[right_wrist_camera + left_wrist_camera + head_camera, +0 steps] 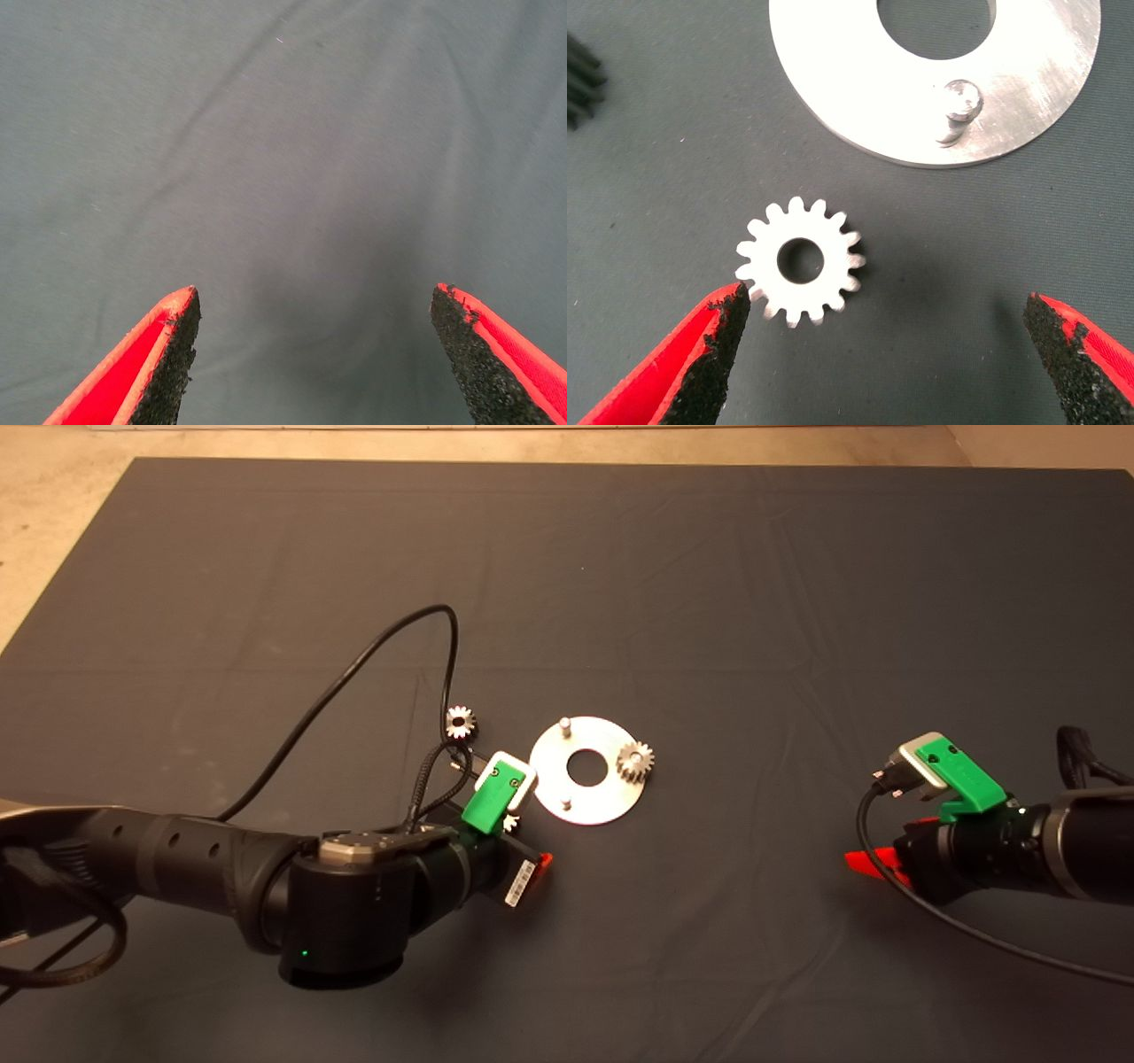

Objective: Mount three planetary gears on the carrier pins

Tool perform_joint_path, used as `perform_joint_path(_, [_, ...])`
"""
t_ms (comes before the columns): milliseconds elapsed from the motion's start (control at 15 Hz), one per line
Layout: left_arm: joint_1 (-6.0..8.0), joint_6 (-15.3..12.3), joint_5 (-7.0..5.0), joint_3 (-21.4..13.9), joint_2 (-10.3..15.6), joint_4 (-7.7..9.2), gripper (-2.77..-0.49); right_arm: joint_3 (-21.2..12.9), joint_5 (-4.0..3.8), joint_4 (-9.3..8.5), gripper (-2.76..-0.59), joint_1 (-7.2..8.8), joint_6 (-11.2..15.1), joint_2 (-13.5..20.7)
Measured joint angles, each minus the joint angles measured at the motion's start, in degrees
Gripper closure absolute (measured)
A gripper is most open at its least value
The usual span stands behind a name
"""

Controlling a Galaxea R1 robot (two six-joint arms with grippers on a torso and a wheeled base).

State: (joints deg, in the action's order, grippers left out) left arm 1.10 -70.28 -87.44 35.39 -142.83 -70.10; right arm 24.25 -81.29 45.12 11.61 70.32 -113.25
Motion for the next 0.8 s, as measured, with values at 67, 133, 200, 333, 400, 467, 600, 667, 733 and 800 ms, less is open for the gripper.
perform_joint_path(67, [-0.05, 0.53, 0.01, 0.22, -0.17, -0.02, -2.22, -0.09, 0.15, 0.0, -1.92, 0.0, -0.02, -0.12])
perform_joint_path(133, [-0.28, 0.77, -0.04, 0.3, -0.03, -0.07, -2.22, -0.09, 0.23, 0.03, -1.92, 0.0, 0.0, -0.28])
perform_joint_path(200, [-0.46, 1.17, -0.02, 0.5, 0.1, -0.07, -2.22, -0.09, 0.28, 0.05, -1.92, 0.0, -0.02, -0.32])
perform_joint_path(333, [-0.46, 2.52, -0.02, 1.18, 0.1, -0.13, -2.22, -0.09, 0.28, 0.06, -1.92, 0.0, -0.02, -0.3])
perform_joint_path(400, [-0.46, 3.3, 0.01, 1.38, 0.1, -0.11, -2.22, -0.09, 0.26, 0.06, -1.92, 0.0, -0.02, -0.34])
perform_joint_path(467, [-0.46, 3.64, 0.01, 1.63, 0.13, -0.16, -2.22, -0.09, 0.3, 0.06, -1.92, 0.0, -0.02, -0.5])
perform_joint_path(600, [-0.46, 4.5, 0.0, 1.95, 0.45, -0.16, -2.22, -0.09, 0.3, 0.06, -1.92, 0.0, -0.02, -0.83])
perform_joint_path(667, [-0.46, 4.95, -0.04, 2.23, 0.63, -0.16, -2.22, -0.11, 0.33, 0.06, -1.92, 0.0, -0.02, -0.89])
perform_joint_path(733, [-0.46, 5.29, -0.02, 2.58, 0.6, -0.18, -2.22, -0.11, 0.3, 0.06, -1.92, 0.0, 0.0, -0.89])
perform_joint_path(800, [-0.46, 5.79, 0.0, 2.93, 0.6, -0.16, -2.22, -0.11, 0.28, 0.06, -1.92, 0.0, -0.02, -0.89])
